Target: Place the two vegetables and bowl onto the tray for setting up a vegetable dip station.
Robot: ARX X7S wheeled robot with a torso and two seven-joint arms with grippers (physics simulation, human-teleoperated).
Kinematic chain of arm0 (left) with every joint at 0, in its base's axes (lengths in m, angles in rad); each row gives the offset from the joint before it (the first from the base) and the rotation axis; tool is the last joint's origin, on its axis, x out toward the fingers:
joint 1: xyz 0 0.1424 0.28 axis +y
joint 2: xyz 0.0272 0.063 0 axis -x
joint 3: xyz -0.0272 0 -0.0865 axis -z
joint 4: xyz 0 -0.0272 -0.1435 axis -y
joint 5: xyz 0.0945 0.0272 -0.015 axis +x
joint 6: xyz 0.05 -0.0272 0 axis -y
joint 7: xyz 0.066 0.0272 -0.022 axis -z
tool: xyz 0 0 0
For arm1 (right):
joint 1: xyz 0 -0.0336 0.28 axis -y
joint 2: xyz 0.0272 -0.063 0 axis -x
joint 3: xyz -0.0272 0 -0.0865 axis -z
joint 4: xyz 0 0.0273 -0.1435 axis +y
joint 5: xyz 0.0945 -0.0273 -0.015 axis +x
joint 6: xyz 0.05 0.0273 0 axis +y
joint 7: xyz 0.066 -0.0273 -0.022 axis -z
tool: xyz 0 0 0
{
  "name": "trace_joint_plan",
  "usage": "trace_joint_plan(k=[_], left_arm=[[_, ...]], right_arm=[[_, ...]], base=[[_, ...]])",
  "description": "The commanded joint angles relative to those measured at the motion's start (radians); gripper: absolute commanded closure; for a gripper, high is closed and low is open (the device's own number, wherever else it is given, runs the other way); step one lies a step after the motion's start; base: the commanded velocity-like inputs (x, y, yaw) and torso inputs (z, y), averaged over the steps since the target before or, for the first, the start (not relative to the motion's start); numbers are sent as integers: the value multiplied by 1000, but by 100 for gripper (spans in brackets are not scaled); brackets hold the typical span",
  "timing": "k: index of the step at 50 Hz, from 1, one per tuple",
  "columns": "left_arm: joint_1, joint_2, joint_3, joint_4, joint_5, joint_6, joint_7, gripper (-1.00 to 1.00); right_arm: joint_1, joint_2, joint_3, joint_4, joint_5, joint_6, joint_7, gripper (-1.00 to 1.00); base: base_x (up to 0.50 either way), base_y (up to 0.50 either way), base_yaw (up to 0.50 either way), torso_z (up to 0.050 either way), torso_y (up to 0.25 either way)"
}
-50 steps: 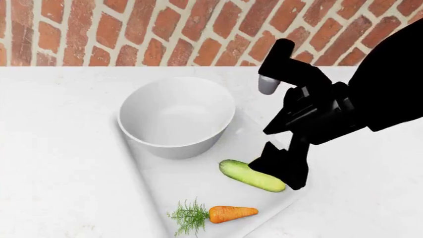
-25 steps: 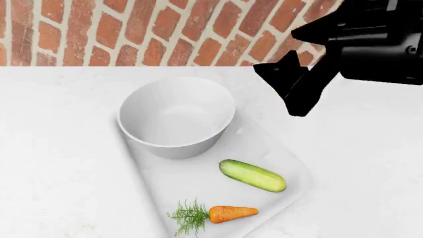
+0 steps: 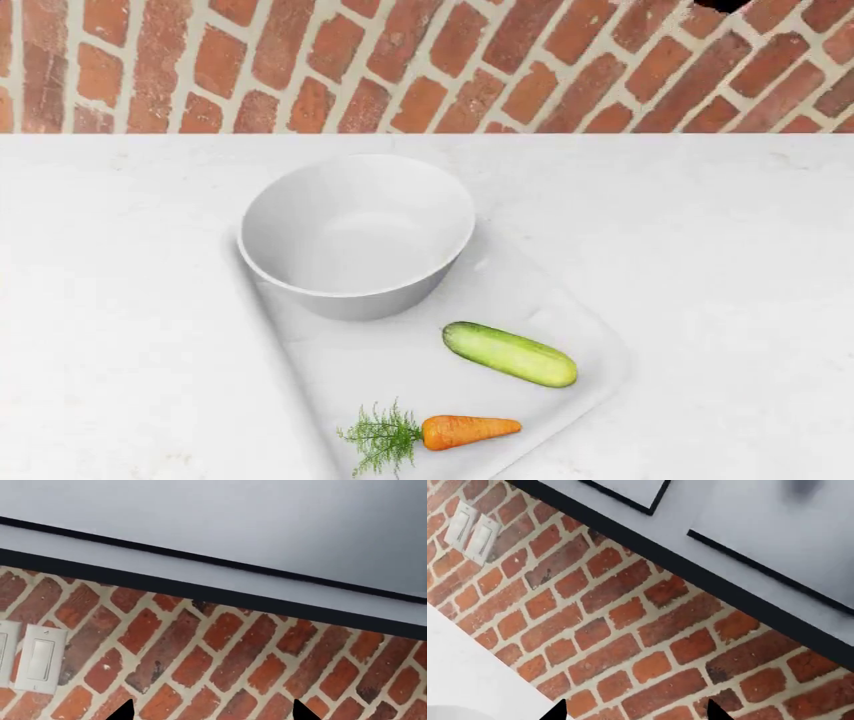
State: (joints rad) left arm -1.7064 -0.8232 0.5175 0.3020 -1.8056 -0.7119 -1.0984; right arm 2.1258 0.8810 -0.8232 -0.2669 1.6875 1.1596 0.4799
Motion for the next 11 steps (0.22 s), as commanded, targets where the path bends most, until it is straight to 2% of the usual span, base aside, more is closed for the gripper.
trace_joint_plan(k=[1, 11], left_arm=[[-38, -13, -20, 15, 0, 0, -7, -100], [-62, -20, -37, 28, 16, 8, -12, -100]], right_arm=[[125, -30, 38, 2, -78, 9, 36, -100], [182, -30, 88, -19, -150, -11, -1, -100]], base=[[0, 0, 0, 0, 0], [0, 0, 0, 0, 0]])
